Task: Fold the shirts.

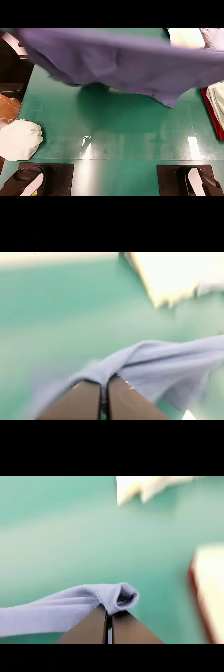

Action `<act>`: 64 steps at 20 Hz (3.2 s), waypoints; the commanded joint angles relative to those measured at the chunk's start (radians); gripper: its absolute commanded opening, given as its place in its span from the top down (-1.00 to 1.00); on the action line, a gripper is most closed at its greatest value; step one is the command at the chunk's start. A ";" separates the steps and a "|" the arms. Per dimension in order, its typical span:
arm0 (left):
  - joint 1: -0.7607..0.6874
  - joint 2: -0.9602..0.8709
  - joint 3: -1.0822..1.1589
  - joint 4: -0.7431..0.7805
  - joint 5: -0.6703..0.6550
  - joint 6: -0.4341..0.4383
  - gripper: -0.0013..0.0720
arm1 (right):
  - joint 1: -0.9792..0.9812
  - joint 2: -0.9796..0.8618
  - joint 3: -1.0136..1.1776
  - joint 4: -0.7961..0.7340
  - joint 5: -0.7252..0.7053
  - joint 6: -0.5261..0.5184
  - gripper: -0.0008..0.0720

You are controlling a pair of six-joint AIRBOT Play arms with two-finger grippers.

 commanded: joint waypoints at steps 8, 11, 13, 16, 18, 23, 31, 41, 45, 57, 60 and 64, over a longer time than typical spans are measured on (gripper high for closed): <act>0.001 -0.010 0.494 0.173 0.005 -0.081 0.90 | 0.000 -0.146 0.698 -0.007 0.187 0.075 0.93; 0.001 -0.089 0.404 0.200 -0.128 -0.090 0.90 | 0.000 -0.193 0.599 0.034 0.222 0.098 0.93; 0.001 -0.158 0.275 0.198 -0.154 -0.090 0.90 | 0.005 -0.250 0.497 0.044 0.299 0.114 0.93; 0.001 -0.301 0.080 0.190 -0.182 -0.093 0.90 | 0.108 -0.361 0.330 -0.032 0.343 0.116 0.93; 0.001 -0.398 -0.045 0.180 -0.165 -0.093 0.90 | 0.233 -0.452 0.225 -0.178 0.336 0.117 0.93; 0.002 -0.676 -0.135 0.178 0.001 -0.090 0.90 | 0.409 -0.771 0.163 -0.324 0.210 0.117 0.93; 0.002 -0.946 0.173 0.184 0.116 -0.078 0.90 | 0.419 -1.140 0.613 -0.316 0.176 0.117 0.93; 0.045 -0.944 0.012 0.188 -0.282 -0.030 0.90 | 0.459 -0.911 0.090 -0.316 0.076 0.116 0.93; 0.045 -0.944 -0.119 0.172 -0.247 -0.058 0.69 | 0.495 -0.875 -0.054 -0.314 0.016 0.117 0.92; 0.047 -0.395 -0.697 0.239 -0.259 -0.075 -0.36 | 0.407 -0.565 -0.069 -0.209 0.124 0.105 -0.09; 0.047 -0.196 -0.966 0.214 -0.232 -0.146 -0.36 | 0.436 -0.521 -0.069 -0.209 0.126 0.105 -0.09; 0.047 -0.031 -1.146 0.127 -0.214 -0.195 -0.36 | 0.469 -0.515 -0.069 -0.209 0.122 0.105 -0.09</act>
